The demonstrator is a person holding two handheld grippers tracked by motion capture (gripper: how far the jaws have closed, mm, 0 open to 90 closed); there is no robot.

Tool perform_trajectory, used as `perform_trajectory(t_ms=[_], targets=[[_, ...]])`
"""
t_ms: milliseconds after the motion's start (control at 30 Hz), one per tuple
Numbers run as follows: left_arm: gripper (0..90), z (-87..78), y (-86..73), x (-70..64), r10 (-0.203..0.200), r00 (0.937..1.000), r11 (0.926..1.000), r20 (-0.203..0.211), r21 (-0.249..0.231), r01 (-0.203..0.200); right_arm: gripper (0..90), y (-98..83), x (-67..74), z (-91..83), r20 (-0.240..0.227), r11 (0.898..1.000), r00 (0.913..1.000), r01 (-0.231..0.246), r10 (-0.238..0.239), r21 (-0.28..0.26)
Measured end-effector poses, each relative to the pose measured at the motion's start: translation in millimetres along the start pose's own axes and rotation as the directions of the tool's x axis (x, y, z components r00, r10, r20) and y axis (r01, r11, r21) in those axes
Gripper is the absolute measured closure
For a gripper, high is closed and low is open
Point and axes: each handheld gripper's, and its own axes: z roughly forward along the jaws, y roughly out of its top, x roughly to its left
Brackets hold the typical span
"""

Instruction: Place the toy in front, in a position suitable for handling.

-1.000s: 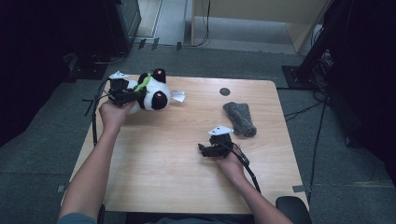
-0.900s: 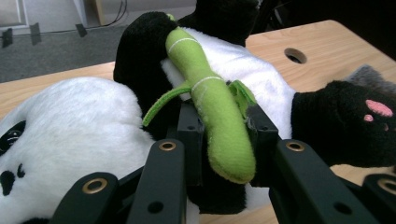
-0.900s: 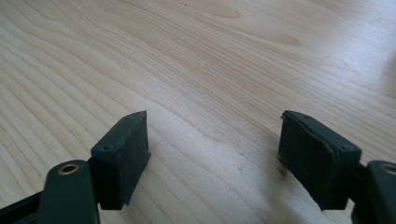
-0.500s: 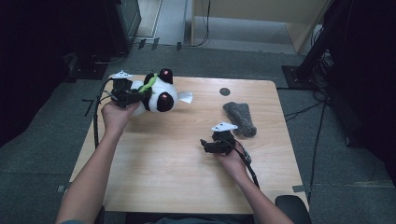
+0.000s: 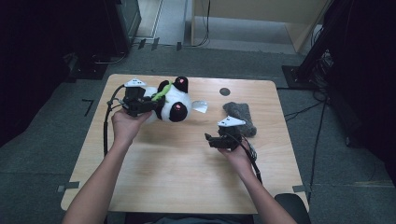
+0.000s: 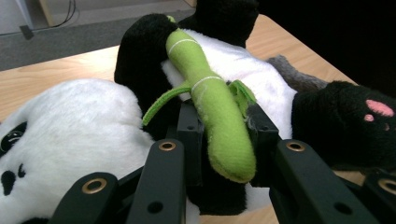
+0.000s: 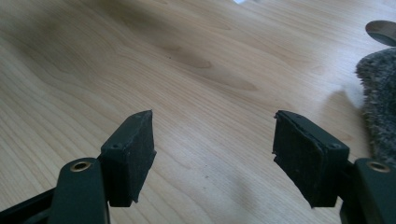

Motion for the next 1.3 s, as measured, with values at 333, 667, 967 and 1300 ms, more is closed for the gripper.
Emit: perform_trajectory(t_ms=[333,667,967,1300], targets=[[72.8,10.5,-14.1,-29.7,0.016,0.9991,0.9999,0.038,0.003,-0.016,33.8,3.4,-18.3,-14.3,0.025,0.999,0.9988,-0.041,0.042,-0.032],[72.5,21.7,-34.5,-57.4,0.018,0.9968,0.9998,0.078,0.002,-0.018,35.7,0.5,-43.6,-29.5,0.088,0.995,0.9927,-0.078,0.082,-0.058],[72.0,39.8,-47.7,-75.3,0.036,0.9965,0.9991,0.075,0.017,-0.037,37.3,-1.3,-59.3,-33.6,0.143,0.993,0.9844,-0.093,0.103,-0.074],[71.1,54.1,-54.5,-77.6,0.043,0.9956,0.9984,0.083,0.033,-0.046,38.7,-2.3,-88.4,-25.5,0.178,0.986,0.9714,-0.146,0.157,-0.075]])
